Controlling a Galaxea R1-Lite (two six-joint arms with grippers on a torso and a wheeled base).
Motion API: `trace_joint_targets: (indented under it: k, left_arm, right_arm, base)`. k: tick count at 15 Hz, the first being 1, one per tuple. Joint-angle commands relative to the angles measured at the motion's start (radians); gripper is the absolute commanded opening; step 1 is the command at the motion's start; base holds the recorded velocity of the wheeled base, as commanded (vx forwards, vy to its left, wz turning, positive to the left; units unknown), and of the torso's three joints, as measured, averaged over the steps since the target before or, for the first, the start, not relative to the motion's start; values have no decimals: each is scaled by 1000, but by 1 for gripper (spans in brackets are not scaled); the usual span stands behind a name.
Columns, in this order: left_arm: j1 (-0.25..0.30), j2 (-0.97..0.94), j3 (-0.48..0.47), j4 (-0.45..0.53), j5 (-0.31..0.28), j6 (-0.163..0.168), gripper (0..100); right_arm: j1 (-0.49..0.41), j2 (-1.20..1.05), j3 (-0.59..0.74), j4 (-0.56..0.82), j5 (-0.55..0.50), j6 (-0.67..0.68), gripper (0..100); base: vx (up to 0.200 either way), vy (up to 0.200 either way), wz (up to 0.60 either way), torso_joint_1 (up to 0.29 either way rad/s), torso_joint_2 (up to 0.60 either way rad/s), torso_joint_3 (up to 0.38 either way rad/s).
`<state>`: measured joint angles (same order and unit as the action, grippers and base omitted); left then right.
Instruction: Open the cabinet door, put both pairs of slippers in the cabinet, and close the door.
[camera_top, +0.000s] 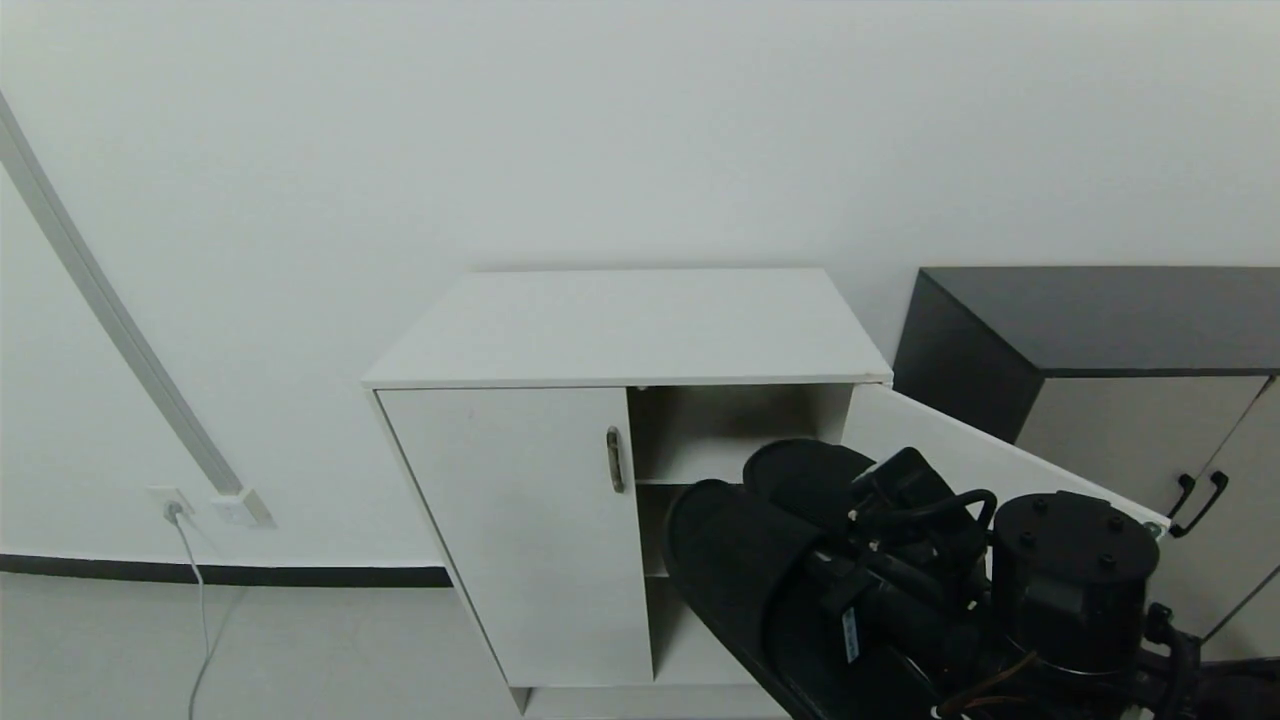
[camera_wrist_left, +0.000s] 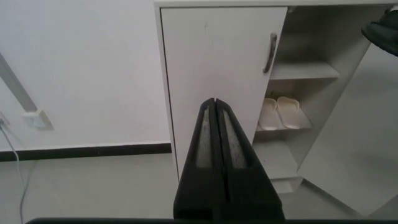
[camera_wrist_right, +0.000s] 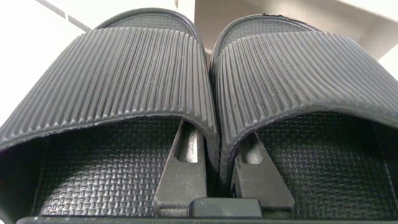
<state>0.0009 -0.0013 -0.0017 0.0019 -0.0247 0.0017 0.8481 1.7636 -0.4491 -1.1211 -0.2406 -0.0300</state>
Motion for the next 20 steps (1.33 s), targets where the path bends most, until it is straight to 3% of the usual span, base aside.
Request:
trace_joint_targets:
  k: [1,11,20]
  left_arm:
    - [1,1,0,0,0,0,0]
    - [1,1,0,0,11,-8,0]
    - [1,1,0,0,11,-11,0]
  right_arm:
    - [0,4,1,0,0,-1,0]
    - [2,5,9,0,0,-1,0]
    - [2,5,10,0,-2,-1,0]
  base:
    - [0,0,0,-207,544,305]
    - [0,0,0,-181,511,323]
    - [0,0,0,-108,462,350]
